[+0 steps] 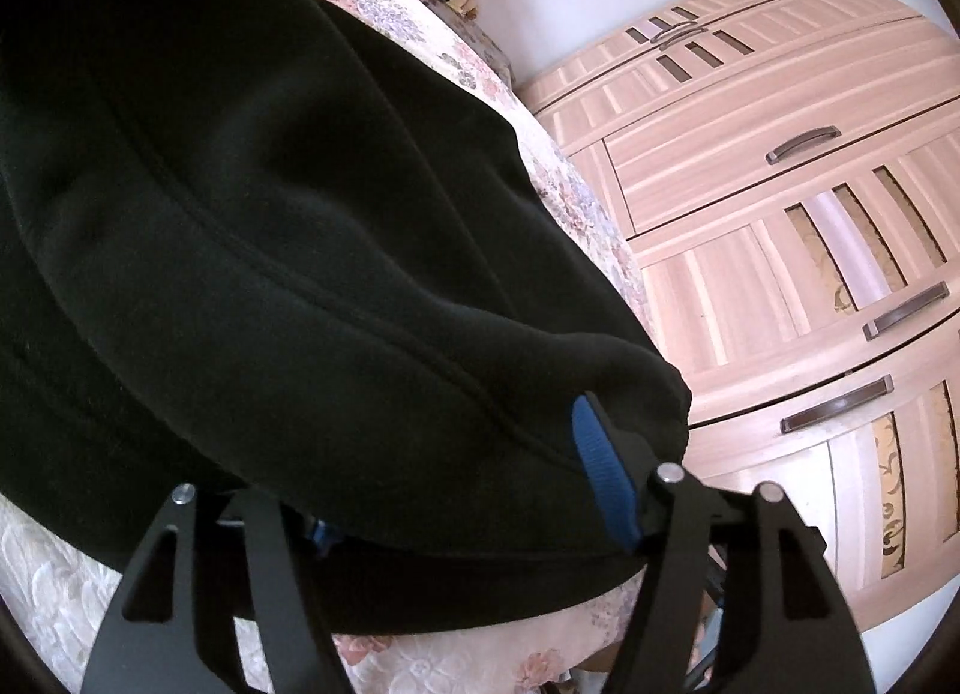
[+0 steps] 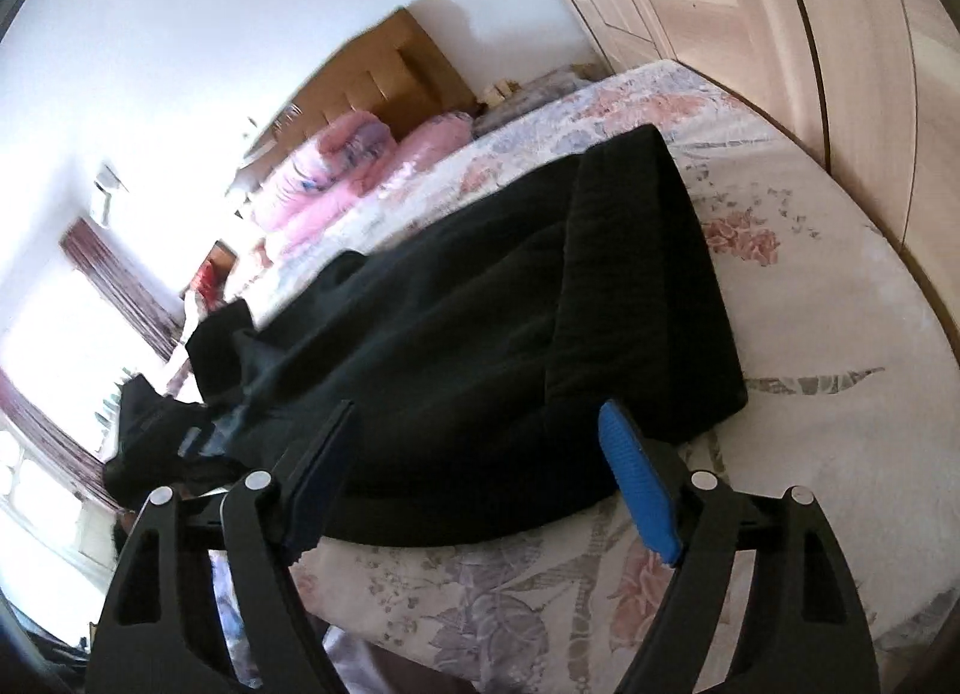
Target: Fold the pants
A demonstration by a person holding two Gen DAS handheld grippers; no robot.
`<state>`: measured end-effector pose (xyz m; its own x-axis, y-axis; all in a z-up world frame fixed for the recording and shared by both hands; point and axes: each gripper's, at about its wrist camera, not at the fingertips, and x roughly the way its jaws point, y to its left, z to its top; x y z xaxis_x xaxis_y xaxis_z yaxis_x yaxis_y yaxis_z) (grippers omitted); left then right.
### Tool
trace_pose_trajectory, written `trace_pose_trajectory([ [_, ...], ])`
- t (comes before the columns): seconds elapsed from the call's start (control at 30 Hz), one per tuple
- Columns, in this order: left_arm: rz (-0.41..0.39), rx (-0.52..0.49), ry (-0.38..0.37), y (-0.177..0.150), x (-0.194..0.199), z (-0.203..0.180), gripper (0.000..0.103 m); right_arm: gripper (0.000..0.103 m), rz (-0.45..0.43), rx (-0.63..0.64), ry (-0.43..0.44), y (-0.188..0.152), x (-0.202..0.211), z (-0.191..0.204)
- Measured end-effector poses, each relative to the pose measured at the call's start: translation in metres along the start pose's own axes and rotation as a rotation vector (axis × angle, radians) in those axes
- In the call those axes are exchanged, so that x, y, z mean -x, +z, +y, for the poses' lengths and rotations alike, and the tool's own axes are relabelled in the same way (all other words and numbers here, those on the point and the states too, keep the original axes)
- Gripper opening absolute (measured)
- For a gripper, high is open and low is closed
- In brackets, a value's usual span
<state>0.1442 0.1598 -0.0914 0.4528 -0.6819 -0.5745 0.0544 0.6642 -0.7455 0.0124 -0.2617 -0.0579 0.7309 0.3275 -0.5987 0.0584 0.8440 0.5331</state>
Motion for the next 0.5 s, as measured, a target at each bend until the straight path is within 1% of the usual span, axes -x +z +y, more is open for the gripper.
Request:
trace_pose_trajectory([
  [0.03, 0.000, -0.004, 0.002, 0.000, 0.000, 0.000, 0.066, 0.073, -0.006, -0.013, -0.011, 0.002, 0.001, 0.000],
  [0.07, 0.001, -0.006, 0.003, 0.001, -0.001, -0.001, 0.066, 0.073, -0.035, -0.042, -0.025, -0.005, 0.009, -0.001],
  [0.13, 0.000, -0.011, 0.002, 0.000, -0.002, -0.002, 0.067, 0.074, -0.091, -0.083, -0.095, 0.000, 0.017, -0.008],
  [0.17, 0.000, -0.013, 0.001, 0.000, -0.002, -0.002, 0.067, 0.075, -0.089, -0.078, -0.110, 0.004, 0.015, -0.011],
  [0.27, -0.003, -0.027, 0.001, -0.002, -0.001, -0.001, 0.067, 0.076, -0.007, -0.084, -0.091, 0.004, -0.005, -0.020],
  [0.4, -0.005, -0.030, -0.003, -0.003, 0.000, -0.001, 0.067, 0.077, -0.031, 0.001, -0.106, -0.003, -0.004, -0.001],
  [0.43, -0.006, -0.033, -0.002, -0.003, 0.000, -0.001, 0.067, 0.077, -0.029, 0.012, -0.099, -0.003, -0.003, 0.001],
  [0.5, -0.008, -0.043, 0.005, -0.005, -0.001, -0.002, 0.067, 0.076, -0.059, -0.001, -0.059, -0.005, 0.003, 0.000],
])
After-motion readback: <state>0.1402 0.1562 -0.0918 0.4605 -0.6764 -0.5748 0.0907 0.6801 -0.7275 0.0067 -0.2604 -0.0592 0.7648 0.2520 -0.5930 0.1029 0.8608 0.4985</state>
